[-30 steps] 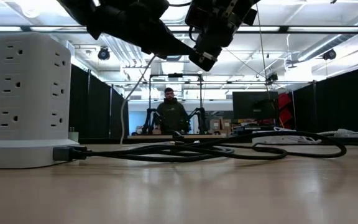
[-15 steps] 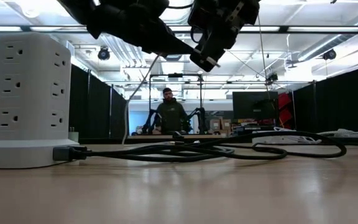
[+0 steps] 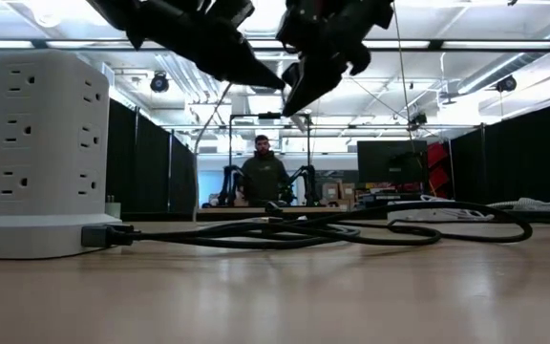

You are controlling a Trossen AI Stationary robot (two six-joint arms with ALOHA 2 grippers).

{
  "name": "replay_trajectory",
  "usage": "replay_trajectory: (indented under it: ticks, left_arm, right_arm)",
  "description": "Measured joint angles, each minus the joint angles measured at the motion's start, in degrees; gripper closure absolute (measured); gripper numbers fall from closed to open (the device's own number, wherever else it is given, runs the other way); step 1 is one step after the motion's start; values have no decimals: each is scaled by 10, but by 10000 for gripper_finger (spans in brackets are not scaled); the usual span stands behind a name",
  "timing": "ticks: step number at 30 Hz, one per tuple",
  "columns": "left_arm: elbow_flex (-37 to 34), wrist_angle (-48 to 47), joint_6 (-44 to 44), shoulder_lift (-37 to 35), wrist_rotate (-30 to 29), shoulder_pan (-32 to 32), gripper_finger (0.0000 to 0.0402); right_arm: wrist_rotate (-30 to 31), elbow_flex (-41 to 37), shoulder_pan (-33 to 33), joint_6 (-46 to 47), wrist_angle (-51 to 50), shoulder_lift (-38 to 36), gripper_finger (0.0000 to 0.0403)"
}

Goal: Plug in charger cables
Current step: Insert the white charger cable into the white charger adapter

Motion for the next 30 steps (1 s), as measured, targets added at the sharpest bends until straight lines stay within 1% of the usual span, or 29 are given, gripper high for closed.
replay_trajectory:
  ticks: [3, 6, 10, 12, 14, 17, 21, 22, 23, 24, 26, 27, 30]
  left_arm:
    - [3, -43, -14, -8, -42, 0, 389]
    - [2, -87, -33, -11, -63, 0, 370]
    - [3, -112, -71, -27, -66, 5, 326]
    - [10, -145, -92, -42, -75, 6, 299]
    - [23, -198, -111, -61, -99, 7, 273]
    - [31, -255, -132, -101, -162, 7, 240]
    - [30, -302, -184, -141, -305, 25, 214]
    - [30, -320, -205, -147, -329, 38, 212]
    - [30, -336, -226, -152, -337, 58, 211]
    - [30, -352, -249, -155, -334, 85, 212]
    - [30, -386, -276, -153, -304, 150, 218]
    - [29, -403, -267, -147, -281, 184, 223]
    - [29, -427, -198, -121, -231, 282, 241]
  right_arm:
    - [6, -1, -6, 1, 7, 0, 403]
    - [6, -1, -13, -2, 11, 0, 403]
    - [4, -1, -32, -3, 26, 0, 403]
    - [4, -1, -45, -2, 40, 0, 403]
    - [3, -5, -60, 2, 50, -1, 403]
    - [1, -27, -82, 17, 90, -1, 403]
    - [-33, -94, -112, 49, 209, -1, 403]
    - [-39, -114, -118, 59, 239, -1, 403]
    - [-42, -133, -122, 64, 264, -1, 403]
    - [-43, -149, -124, 70, 285, -1, 403]
    - [-43, -173, -125, 74, 311, -1, 403]
    - [-43, -180, -125, 75, 315, -1, 403]
    - [-54, -197, -121, 75, 316, -2, 403]
